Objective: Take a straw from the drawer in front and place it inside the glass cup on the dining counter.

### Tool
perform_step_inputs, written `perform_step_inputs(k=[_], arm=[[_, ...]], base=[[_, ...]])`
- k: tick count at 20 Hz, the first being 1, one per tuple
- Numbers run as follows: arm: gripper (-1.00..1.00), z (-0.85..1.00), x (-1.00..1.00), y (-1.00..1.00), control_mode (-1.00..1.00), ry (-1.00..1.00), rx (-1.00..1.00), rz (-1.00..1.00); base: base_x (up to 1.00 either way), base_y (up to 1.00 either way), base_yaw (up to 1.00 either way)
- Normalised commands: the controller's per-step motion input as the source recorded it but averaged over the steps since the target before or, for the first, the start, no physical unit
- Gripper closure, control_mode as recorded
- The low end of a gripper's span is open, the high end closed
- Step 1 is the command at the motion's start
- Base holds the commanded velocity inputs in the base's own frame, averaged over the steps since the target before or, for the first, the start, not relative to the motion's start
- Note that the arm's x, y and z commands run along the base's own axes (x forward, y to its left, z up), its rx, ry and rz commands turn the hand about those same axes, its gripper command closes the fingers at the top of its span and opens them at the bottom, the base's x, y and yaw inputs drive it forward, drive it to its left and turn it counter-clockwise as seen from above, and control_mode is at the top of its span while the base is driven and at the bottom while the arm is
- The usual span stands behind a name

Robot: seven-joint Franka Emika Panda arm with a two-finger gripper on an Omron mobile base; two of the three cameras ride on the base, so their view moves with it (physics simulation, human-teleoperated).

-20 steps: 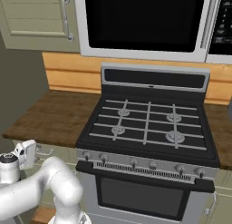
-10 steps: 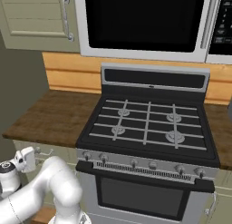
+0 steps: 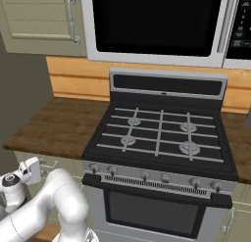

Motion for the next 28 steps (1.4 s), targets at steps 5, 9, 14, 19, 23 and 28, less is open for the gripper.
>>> perform_step_inputs(k=[5,9,14,19,23,28], arm=[[-1.00,-0.13,0.46,0.00,-1.00,0.00,0.00,0.14],[1.00,-0.28,0.45,0.00,-1.00,0.01,-0.01,0.18],[1.00,-0.17,-0.56,0.19,-1.00,0.13,-0.01,0.08],[1.00,-0.27,-1.00,0.47,-1.00,0.19,0.00,-0.08],[1.00,-0.38,-1.00,0.41,-1.00,0.23,0.00,-0.22],[1.00,-0.42,-1.00,0.47,-1.00,0.26,0.00,-0.20]], base=[[0.00,0.00,0.00],[0.00,0.00,0.00],[0.00,0.00,0.00],[0.00,0.00,0.00],[0.00,0.00,0.00],[0.00,0.00,0.00]])
